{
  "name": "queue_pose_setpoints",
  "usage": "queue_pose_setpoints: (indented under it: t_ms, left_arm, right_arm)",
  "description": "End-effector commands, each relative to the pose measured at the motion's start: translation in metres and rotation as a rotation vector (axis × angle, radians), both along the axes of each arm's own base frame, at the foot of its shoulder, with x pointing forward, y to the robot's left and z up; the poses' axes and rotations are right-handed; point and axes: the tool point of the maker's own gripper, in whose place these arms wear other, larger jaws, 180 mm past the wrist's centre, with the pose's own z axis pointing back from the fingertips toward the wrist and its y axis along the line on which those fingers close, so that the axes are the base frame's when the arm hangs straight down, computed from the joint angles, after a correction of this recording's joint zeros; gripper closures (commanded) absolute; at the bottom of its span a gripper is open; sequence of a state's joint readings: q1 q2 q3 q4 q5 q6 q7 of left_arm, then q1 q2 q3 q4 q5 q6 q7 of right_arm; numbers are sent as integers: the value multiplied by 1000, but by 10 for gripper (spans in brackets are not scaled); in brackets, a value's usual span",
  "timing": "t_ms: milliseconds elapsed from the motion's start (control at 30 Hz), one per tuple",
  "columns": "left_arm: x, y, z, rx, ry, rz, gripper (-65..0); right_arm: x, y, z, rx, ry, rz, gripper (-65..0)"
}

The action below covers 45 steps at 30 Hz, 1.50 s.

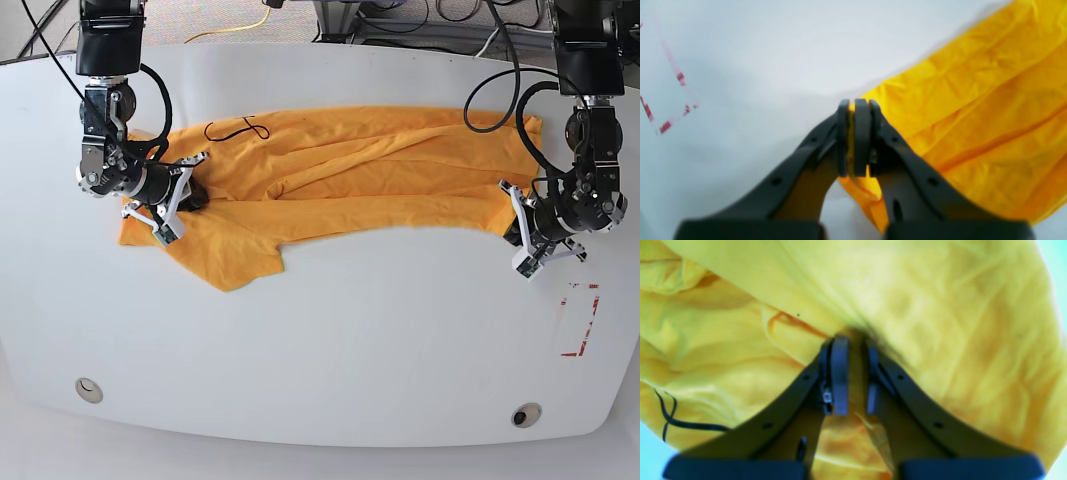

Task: Layout the t-shirt on the table in an organized manner, then fold the t-shirt properly

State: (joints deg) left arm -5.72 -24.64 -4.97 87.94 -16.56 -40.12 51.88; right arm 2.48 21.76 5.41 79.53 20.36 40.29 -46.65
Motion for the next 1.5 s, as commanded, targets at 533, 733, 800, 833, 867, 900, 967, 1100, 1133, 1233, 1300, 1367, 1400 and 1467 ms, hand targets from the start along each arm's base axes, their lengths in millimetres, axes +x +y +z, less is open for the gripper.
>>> queue_pose_setpoints:
  t_ms: [533,733,800,833,867,900,967,1100,1133,1233,1300,1367,1400,1467]
  left_arm:
    - [-49,38,-10,104,68,7,-7]
    - [-53,42,-14,109,84,17,-13]
    - [-53,44,-15,109,88,21,-31]
    - [-52,45,-15,108,89,23,-58]
    - [-52,46,-15,111,89,24,-75]
    - [-51,49,-13,120,87,24,-129]
    - [-51,51,-12,125,85,23,-208]
    - [-45,58,-5,132,67,38,-375]
    - [-43,60,-2,134,59,47,-403]
    - [-40,69,4,134,39,76,-472]
    - [-38,73,9,130,23,90,-482]
    - [-33,76,18,127,-2,102,-485]
    - [-30,75,23,124,-18,102,-485]
    - [-24,73,32,119,-39,101,-485]
  right_arm:
    - [-4,-12,-4,-57,30,0,-71]
    - [-4,-11,-4,-55,30,0,-71]
    - [-4,-11,-4,-55,30,0,-71]
    - [-4,-11,-4,-55,30,0,-71]
    - [-4,-11,-4,-55,30,0,-71]
    - [-4,-11,-4,-55,30,0,-71]
    - [-4,-11,-4,-55,30,0,-71]
    - [-4,-11,-4,-55,30,0,-71]
    - [-4,-11,-4,-55,30,0,-71]
    - [-4,-13,-3,-58,30,0,-71]
    - [-4,-13,-3,-58,30,0,-71]
    - [-4,-13,-3,-58,30,0,-71]
    - [-4,-13,-3,-58,30,0,-71]
    - [-3,-13,-3,-58,29,0,-71]
